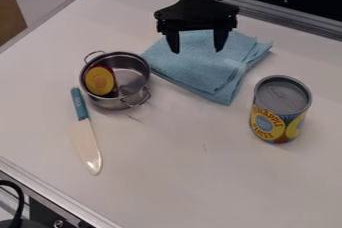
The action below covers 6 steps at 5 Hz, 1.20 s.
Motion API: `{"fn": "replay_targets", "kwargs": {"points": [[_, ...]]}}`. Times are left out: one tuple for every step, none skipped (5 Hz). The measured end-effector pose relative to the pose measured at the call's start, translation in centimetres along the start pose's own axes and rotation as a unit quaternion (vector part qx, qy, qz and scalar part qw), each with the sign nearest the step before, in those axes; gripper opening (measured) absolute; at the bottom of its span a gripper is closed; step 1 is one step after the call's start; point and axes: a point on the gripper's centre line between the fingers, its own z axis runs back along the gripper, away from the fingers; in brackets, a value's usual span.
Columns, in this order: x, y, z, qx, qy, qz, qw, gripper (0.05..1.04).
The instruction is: Move the pot from the left side of the table to the lower right corner of the table
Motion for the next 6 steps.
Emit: {"fn": "replay_targets", "kwargs": {"points": [[-0.9,0.3,-1.1,0.011,0.020,-0.001,0.9997,0.999],[-1.1,1.9,-1.1,0.026,0.049,0.023,0.9982,0.999],[-0.7,4.0,-0.9,0.027,0.077,0.042,0.9958,0.999],[-0.1,5.4,-0.4,0.027,0.072,0.044,0.9961,0.999],[-0.5,5.7,-0.6,0.033,0.072,0.044,0.9959,0.999],[-0.4,5.6,-1.0,0.032,0.065,0.051,0.9961,0.999]]}}
